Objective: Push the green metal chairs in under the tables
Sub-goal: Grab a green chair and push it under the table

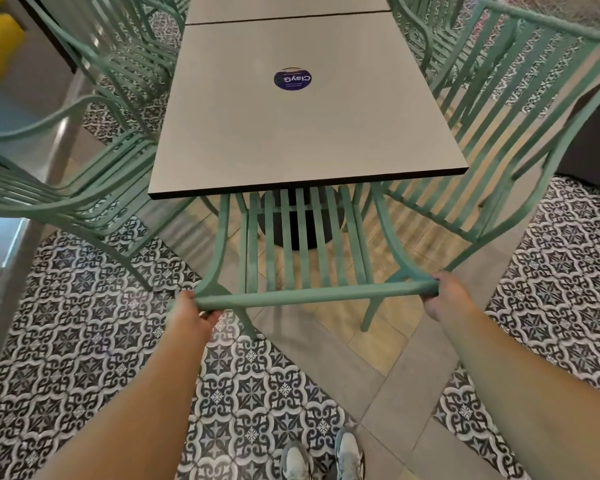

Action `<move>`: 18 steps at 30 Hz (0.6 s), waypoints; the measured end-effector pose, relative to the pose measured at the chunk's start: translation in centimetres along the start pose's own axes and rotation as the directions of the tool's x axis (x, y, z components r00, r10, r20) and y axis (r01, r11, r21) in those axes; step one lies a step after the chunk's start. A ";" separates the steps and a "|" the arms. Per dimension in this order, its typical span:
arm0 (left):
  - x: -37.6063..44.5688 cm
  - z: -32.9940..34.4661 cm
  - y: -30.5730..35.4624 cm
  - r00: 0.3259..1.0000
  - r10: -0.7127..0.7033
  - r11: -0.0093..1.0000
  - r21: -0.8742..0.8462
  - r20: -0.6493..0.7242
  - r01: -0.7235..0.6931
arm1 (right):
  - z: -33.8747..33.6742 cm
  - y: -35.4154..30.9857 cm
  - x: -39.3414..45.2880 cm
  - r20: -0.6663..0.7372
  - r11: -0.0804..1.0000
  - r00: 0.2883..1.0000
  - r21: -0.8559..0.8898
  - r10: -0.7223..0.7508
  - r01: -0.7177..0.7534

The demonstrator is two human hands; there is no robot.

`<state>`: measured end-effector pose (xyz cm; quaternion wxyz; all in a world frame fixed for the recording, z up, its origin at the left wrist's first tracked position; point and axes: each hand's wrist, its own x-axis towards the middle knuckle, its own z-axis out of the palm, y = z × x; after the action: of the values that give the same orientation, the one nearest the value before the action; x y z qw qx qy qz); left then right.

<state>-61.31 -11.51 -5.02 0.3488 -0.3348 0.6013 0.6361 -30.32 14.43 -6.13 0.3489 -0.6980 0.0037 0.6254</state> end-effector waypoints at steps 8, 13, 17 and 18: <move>0.3 2.5 0.4 1.000 0.008 1.000 -0.024 0.008 -0.007 | 2.5 -1.3 0.6 0.005 0.999 1.000 -0.032 -0.009 0.009; 0.2 3.9 0.8 1.000 -0.005 1.000 0.000 0.014 0.005 | 3.4 -2.2 1.0 -0.006 1.000 1.000 -0.025 -0.016 0.015; 0.1 4.4 0.7 1.000 0.008 1.000 -0.002 -0.011 -0.008 | 3.7 -2.5 1.4 -0.004 0.998 0.999 -0.036 -0.044 0.044; 0.0 4.5 0.7 1.000 0.008 1.000 0.002 -0.010 -0.008 | 3.7 -2.5 1.6 0.007 0.998 0.998 -0.019 -0.056 0.056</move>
<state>-61.94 -7.08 -4.41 0.3435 -0.3351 0.6049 0.6355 -32.08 18.84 -6.20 0.3596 -0.6990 -0.0230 0.6177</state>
